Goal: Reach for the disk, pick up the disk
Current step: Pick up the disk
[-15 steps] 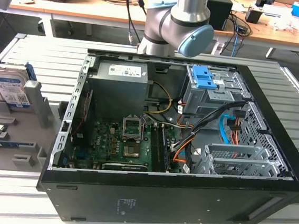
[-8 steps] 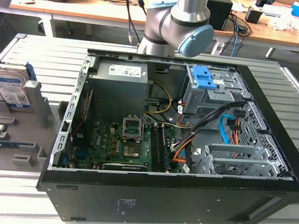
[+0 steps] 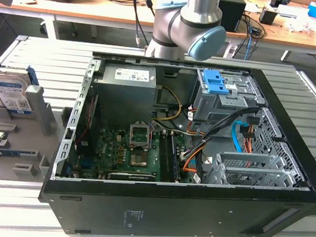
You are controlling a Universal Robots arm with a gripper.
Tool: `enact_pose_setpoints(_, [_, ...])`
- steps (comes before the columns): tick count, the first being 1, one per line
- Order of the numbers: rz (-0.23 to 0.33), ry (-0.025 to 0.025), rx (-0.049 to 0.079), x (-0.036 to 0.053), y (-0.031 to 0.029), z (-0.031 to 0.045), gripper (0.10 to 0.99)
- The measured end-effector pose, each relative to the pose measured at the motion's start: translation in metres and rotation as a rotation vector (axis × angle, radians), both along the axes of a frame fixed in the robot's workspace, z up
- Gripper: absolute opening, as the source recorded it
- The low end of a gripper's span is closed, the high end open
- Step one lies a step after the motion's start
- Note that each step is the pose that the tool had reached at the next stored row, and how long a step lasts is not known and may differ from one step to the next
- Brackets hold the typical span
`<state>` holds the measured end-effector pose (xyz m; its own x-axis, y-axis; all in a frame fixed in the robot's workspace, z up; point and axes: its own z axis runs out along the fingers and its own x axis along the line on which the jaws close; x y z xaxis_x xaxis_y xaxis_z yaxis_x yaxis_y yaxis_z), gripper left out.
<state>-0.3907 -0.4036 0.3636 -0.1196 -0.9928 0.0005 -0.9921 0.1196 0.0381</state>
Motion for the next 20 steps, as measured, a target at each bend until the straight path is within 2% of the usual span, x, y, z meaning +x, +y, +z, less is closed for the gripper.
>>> enact_pose_setpoints(5, [0.094, 0.0000, 0.000, 0.0000, 0.0000, 0.0000, 0.106])
enact_pose_setpoints(20, [0.263, 0.0000, 0.000, 0.0000, 0.0000, 0.0000, 0.106])
